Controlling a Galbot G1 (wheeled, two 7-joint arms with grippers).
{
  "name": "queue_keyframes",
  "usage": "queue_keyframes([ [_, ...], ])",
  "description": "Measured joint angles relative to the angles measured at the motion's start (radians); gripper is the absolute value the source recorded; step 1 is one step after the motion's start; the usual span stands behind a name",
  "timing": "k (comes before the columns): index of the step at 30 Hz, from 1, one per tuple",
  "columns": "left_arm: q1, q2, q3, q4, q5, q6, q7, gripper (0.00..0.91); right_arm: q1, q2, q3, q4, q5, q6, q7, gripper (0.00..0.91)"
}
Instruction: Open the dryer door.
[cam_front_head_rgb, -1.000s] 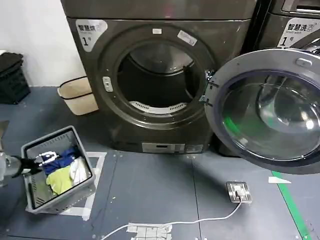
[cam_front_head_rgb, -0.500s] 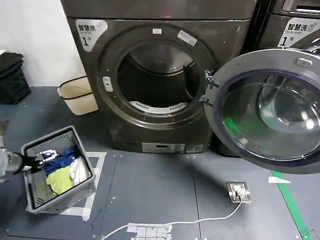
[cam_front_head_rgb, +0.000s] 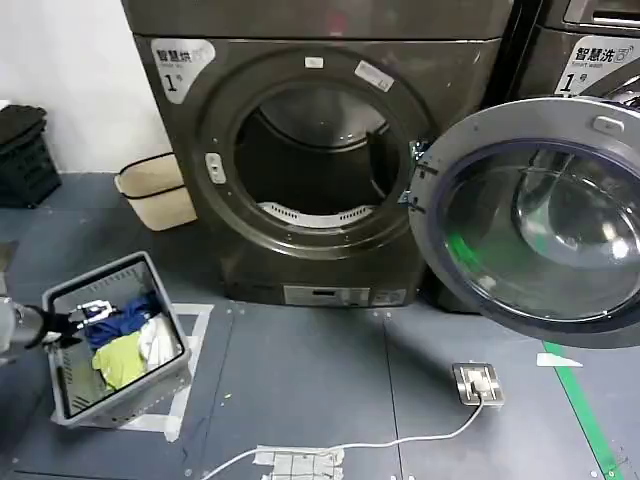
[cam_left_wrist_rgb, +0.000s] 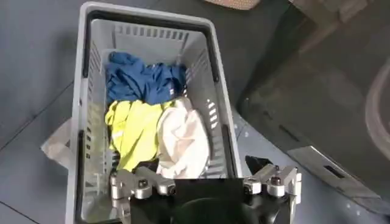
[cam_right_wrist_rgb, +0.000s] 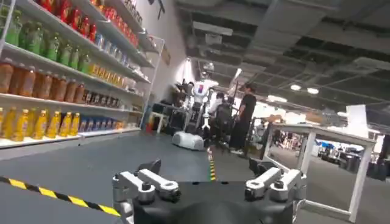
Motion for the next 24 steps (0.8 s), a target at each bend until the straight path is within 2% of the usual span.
queue_keyframes([
  [24,-0.002,0.001,0.000,0.011,-0.003,0.000,-0.016,0.907,-0.001,0.008,0.008,0.007,-0.002,-0.006,-0.003,0.907],
])
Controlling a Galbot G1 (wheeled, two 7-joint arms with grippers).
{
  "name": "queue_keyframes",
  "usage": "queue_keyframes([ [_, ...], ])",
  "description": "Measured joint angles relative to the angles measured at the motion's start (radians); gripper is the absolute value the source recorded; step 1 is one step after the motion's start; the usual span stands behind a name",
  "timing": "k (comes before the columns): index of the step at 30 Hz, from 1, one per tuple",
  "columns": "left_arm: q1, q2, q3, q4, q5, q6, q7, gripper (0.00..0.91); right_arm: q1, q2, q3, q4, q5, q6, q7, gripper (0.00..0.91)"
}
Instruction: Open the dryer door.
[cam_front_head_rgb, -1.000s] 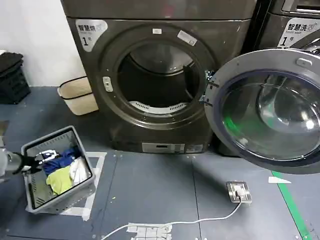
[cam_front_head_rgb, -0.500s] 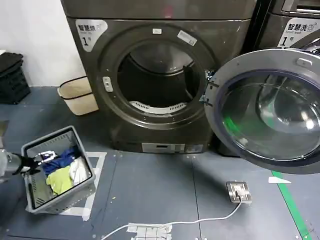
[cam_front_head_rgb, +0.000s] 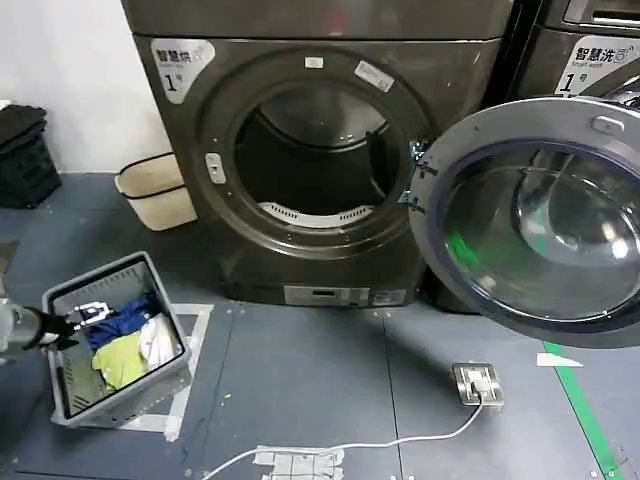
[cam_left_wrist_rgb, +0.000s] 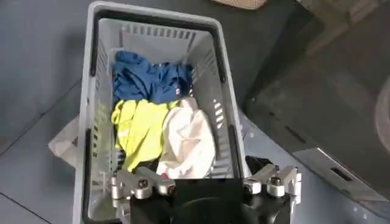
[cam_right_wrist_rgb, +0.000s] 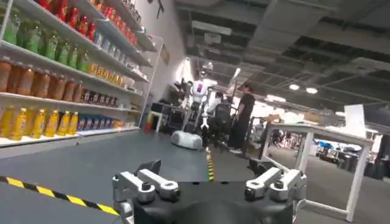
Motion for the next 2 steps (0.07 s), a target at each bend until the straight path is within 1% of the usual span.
queue_keyframes([
  [2,0.000,0.000,0.000,0.000,0.001,0.000,0.000,0.907,0.000,0.000,0.000,0.000,0.000,0.000,0.000,0.907],
])
